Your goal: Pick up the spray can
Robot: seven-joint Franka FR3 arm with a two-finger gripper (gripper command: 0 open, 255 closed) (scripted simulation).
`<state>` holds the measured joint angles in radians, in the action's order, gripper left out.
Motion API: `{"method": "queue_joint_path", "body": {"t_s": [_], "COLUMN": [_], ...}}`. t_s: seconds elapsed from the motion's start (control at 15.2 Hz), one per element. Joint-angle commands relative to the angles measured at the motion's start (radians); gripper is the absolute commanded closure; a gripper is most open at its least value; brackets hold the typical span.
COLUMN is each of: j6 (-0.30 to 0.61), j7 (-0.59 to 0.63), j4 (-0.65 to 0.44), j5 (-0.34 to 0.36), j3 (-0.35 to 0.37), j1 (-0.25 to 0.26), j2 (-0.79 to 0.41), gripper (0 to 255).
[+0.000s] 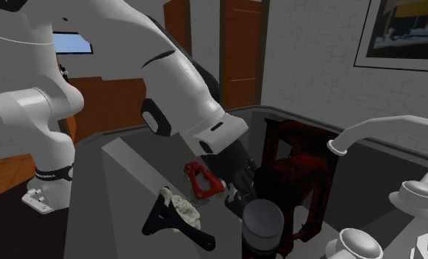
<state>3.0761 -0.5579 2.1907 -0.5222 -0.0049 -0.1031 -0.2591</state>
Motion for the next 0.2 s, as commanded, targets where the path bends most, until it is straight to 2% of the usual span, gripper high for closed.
{"method": "queue_joint_path", "body": {"t_s": [0.0,0.13], "j6": [-0.013,-0.015], "j7": [0.026,0.029], "j4": [-0.014,-0.014], "j5": [0.029,0.032], "j3": [-0.023,-0.025], "j1": [0.028,0.029], "j2": [0.023,0.025], "gripper": [255,255]}}
